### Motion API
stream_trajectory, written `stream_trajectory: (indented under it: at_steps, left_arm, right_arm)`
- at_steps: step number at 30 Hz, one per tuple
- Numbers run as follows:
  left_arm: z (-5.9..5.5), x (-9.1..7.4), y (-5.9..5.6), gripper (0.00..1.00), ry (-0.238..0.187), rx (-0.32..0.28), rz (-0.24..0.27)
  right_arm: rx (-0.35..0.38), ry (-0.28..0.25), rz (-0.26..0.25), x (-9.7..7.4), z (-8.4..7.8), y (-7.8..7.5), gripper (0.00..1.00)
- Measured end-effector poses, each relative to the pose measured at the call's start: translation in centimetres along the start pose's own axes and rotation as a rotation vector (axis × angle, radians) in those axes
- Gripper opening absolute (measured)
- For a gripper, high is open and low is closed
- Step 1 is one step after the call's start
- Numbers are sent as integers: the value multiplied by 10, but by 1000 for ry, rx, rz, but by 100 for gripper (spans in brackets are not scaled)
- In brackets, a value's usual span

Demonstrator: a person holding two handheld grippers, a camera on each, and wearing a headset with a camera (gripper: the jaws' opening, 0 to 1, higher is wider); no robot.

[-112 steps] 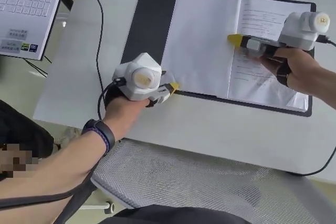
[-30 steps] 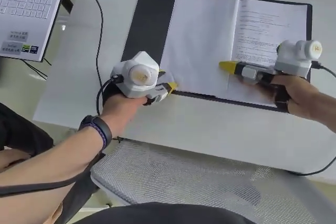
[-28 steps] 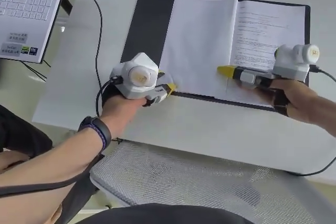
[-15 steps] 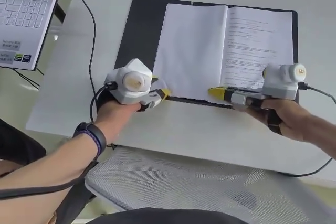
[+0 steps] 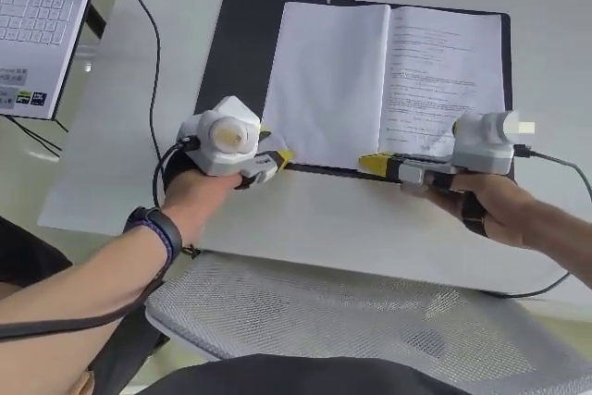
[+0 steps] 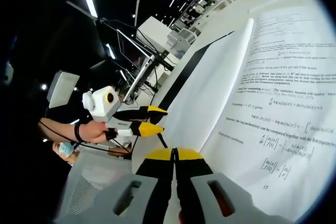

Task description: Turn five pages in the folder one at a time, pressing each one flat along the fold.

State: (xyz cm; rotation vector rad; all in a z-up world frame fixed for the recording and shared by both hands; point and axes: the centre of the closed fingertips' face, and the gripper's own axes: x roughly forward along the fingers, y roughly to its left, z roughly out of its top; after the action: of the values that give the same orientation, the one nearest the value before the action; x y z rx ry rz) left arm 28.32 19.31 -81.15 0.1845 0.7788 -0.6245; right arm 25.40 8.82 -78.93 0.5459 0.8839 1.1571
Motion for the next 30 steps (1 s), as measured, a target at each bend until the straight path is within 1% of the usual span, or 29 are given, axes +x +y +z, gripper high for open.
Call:
stream_trajectory:
  at_steps: [9,12,14,16,19,22,26,30]
  left_arm:
    - [1,-1,-4,30,19,-1,-3]
    - [1,-1,-3,30,16,-12,3]
    - [2,-2,-4,30,14,-17,4]
    - [2,-2,-5,31,16,-18,3]
    - [2,-3,-6,31,19,-15,6]
    - [3,-3,-6,31,19,-13,3]
    - [3,-2,-7,33,26,-15,-2]
    - [2,-1,-8,35,30,-30,-6]
  right_arm:
    - [-9,17,-48,-1,-1,1,0]
    - [-7,20,-64,-3,-3,0,0]
    - [3,18,-74,-3,-3,-1,0]
    - [37,22,-94,-5,-4,-2,0]
    - [31,23,-113,-5,-3,0,0]
    - [33,27,-124,-6,-4,-1,0]
    - [28,33,-138,-7,-4,0,0]
    - [27,48,-135,-8,-6,3,1]
